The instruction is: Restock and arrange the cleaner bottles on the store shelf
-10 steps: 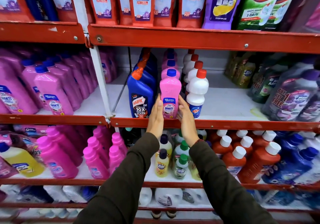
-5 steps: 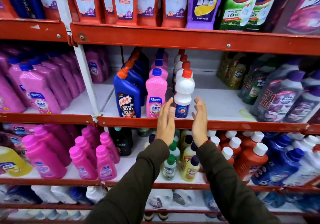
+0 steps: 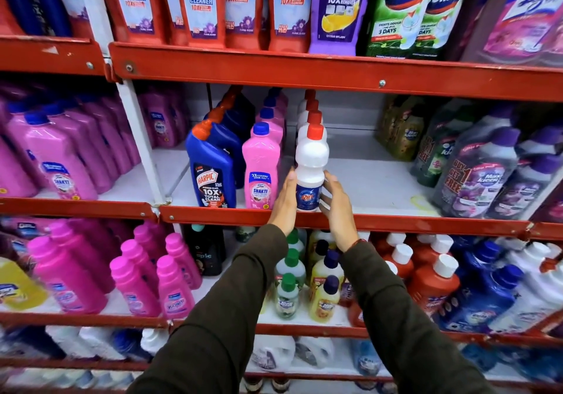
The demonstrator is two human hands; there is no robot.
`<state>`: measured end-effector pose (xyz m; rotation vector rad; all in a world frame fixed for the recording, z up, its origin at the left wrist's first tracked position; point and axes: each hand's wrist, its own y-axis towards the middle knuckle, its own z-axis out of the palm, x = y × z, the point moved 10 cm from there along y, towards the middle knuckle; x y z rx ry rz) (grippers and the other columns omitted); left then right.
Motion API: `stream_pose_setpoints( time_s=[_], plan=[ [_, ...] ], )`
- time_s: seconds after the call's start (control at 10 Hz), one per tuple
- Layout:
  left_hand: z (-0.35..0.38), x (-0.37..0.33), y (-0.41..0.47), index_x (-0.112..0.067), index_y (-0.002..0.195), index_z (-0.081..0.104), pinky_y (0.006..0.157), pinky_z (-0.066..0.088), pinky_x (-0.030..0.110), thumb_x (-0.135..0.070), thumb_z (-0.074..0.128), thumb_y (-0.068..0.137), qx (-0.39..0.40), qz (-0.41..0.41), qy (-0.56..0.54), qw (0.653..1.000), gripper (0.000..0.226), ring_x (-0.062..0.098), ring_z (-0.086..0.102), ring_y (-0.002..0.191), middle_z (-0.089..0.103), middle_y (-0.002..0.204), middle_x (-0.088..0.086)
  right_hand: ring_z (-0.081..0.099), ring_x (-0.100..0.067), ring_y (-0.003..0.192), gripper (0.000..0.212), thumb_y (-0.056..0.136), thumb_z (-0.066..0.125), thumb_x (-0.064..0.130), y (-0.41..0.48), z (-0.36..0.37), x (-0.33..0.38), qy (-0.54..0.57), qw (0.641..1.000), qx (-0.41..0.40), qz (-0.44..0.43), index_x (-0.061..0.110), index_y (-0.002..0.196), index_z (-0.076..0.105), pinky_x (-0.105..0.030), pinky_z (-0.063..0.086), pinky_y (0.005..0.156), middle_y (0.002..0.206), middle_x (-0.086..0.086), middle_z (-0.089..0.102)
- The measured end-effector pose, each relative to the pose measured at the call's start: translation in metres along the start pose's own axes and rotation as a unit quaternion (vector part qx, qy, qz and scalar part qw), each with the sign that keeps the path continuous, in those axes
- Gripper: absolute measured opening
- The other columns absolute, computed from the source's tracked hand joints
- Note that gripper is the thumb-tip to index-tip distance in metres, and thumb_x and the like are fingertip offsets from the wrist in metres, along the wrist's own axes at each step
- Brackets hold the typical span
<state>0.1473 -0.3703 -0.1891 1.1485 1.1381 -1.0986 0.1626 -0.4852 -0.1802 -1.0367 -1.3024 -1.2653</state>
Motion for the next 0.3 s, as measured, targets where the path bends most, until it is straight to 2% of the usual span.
stream_pose_setpoints(
  time_s=[0.1, 0.2, 0.3],
  plan=[
    [-0.001, -0.008, -0.006, -0.026, 0.161, 0.025, 0.127, 0.028, 0.051, -0.057, 0.027, 0.106, -0.014, 0.034, 0.057, 0.998, 0.063, 0.02, 0.034, 0.153, 0.034, 0.167, 0.003, 0.047, -0.019, 0.14, 0.042, 0.111, 0.03, 0.039, -0.009, -0.008, 0.015, -0.029, 0.999, 0.025, -0.013, 0.027, 0.149, 0.043, -0.028, 0.045, 0.108, 0.151, 0.007, 0.05],
    [-0.009, -0.024, -0.021, -0.024, 0.161, 0.026, 0.128, 0.026, 0.05, -0.047, 0.035, 0.109, -0.063, 0.109, 0.129, 0.984, 0.058, 0.018, 0.028, 0.154, 0.031, 0.167, 0.002, 0.05, -0.018, 0.139, 0.044, 0.108, 0.049, 0.03, -0.032, -0.051, 0.072, -0.08, 0.987, -0.028, -0.133, 0.021, 0.151, 0.045, -0.042, 0.043, 0.116, 0.154, 0.0, 0.049],
    [-0.016, -0.056, -0.042, -0.025, 0.154, 0.036, 0.125, 0.034, 0.041, -0.042, 0.04, 0.106, -0.094, 0.232, 0.15, 0.956, 0.051, 0.015, 0.038, 0.148, 0.041, 0.159, 0.001, 0.063, -0.011, 0.121, 0.037, 0.099, 0.066, 0.026, -0.072, -0.112, 0.166, -0.123, 0.928, -0.105, -0.337, 0.022, 0.136, 0.06, -0.029, 0.052, 0.103, 0.14, -0.005, 0.062]
  ],
)
